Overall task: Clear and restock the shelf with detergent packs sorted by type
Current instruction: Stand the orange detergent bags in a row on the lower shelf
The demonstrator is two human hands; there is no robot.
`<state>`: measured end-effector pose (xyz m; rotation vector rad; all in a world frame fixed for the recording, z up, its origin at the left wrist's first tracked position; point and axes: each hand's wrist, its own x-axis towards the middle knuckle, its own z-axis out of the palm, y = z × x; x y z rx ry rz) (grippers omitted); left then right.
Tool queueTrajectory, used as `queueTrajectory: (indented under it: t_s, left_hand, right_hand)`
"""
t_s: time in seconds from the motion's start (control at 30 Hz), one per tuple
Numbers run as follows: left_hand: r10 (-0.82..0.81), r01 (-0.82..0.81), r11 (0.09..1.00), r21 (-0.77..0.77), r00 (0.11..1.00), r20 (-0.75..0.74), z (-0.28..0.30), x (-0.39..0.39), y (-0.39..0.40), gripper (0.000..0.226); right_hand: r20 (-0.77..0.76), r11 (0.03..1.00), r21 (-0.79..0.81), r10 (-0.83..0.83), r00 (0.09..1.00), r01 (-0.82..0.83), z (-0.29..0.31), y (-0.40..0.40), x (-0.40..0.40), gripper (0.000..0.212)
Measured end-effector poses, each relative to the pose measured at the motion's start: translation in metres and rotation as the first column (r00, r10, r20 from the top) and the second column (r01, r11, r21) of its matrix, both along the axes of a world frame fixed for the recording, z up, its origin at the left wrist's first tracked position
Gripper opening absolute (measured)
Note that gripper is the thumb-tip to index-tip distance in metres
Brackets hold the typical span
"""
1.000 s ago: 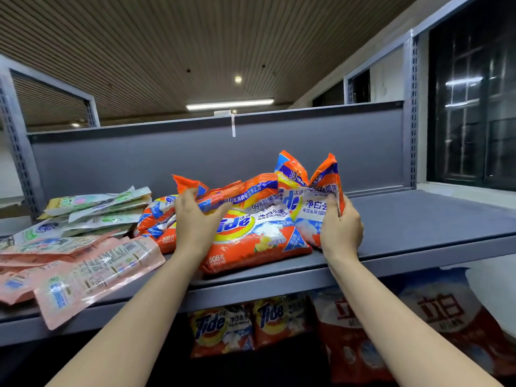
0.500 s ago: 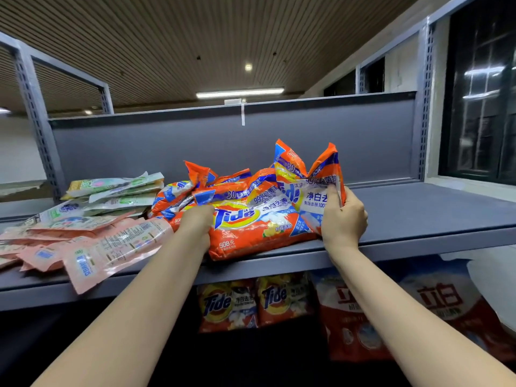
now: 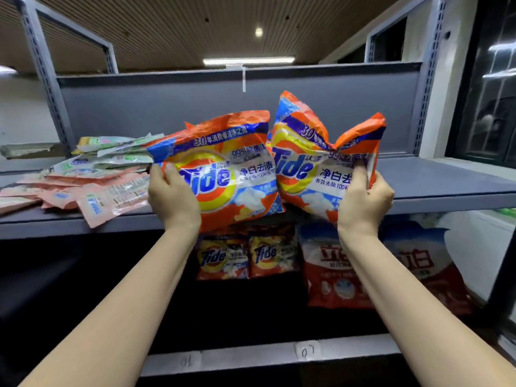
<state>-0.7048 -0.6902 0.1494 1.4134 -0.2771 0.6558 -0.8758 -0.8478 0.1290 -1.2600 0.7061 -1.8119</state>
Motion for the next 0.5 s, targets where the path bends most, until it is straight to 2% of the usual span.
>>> queueTrajectory:
  t_s: [0.07, 0.1, 0.17, 0.2, 0.3, 0.4, 0.5]
  left_hand:
    - [-0.028, 0.033, 0.998, -0.056, 0.996, 0.081, -0.017, -0.003, 0.014, 0.018]
    - [-0.045, 0.050, 0.998, -0.037, 0.992, 0.115, -0.027, -0.005, 0.020, 0.016]
    - [-0.040, 0.031, 0.998, 0.059, 0.986, 0.159, -0.051, -0.006, 0.029, 0.021]
    - [-0.025, 0.006, 0.993, 0.115, 0.985, 0.171, -0.063, -0.008, 0.033, 0.027]
    - [-0.024, -0.022, 0.972, 0.235, 0.982, 0.190, -0.098, -0.012, 0.040, 0.022]
    - [-0.032, -0.009, 0.947, 0.321, 0.992, 0.123, -0.127, -0.017, 0.040, 0.020]
    - [0.017, -0.015, 0.912, 0.410, 1.000, -0.002, -0.152, -0.012, 0.036, 0.023]
  right_hand:
    - [0.111, 0.995, -0.017, 0.103, 0.989, -0.102, -0.007, 0.008, -0.010, 0.039]
    - [0.187, 0.984, -0.022, 0.176, 0.967, -0.175, -0.010, 0.011, -0.015, 0.036]
    - [0.330, 0.947, -0.038, 0.315, 0.890, -0.320, -0.015, 0.011, -0.024, 0.036]
    - [0.349, 0.934, -0.052, 0.349, 0.869, -0.354, -0.018, 0.009, -0.029, 0.039]
    - [0.189, 0.919, -0.113, 0.394, 0.899, -0.379, -0.040, -0.004, -0.033, 0.039]
    - [-0.041, 0.910, -0.039, 0.411, 0.911, -0.412, -0.078, -0.012, -0.020, 0.017]
    - [-0.236, 0.936, 0.029, 0.348, 0.907, -0.352, -0.107, -0.016, -0.005, 0.043]
